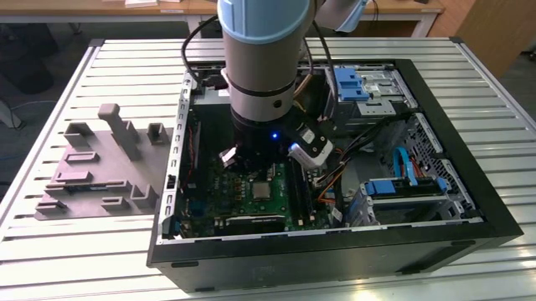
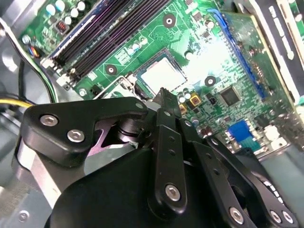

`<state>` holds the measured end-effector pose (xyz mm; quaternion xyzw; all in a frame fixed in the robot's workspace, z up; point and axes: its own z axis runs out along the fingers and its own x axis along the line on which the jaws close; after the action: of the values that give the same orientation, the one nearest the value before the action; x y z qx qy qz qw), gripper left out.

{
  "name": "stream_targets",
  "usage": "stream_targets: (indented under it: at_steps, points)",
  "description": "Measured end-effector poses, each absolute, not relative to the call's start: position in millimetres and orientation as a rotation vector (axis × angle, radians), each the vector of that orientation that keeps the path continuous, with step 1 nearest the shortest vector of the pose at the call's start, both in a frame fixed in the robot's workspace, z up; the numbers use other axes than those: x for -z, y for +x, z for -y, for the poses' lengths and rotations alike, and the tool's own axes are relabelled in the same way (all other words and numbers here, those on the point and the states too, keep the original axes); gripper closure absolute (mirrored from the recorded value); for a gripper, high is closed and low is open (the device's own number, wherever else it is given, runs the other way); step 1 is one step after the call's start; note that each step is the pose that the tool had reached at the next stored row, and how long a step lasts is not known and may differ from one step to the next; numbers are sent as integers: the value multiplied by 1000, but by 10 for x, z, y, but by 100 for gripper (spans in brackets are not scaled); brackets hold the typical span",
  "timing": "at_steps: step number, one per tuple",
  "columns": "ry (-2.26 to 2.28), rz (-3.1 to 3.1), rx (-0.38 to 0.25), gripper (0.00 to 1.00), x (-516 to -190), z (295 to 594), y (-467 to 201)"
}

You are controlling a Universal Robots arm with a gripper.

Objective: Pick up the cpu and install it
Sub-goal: 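Close the cpu cover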

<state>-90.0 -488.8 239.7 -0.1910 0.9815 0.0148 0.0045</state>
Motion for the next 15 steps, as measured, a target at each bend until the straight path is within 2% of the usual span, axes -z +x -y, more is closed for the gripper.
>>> stream_targets:
  at_steps: [15]
  points:
    - [-604,-3074,-46,89,-2380,4698,-660]
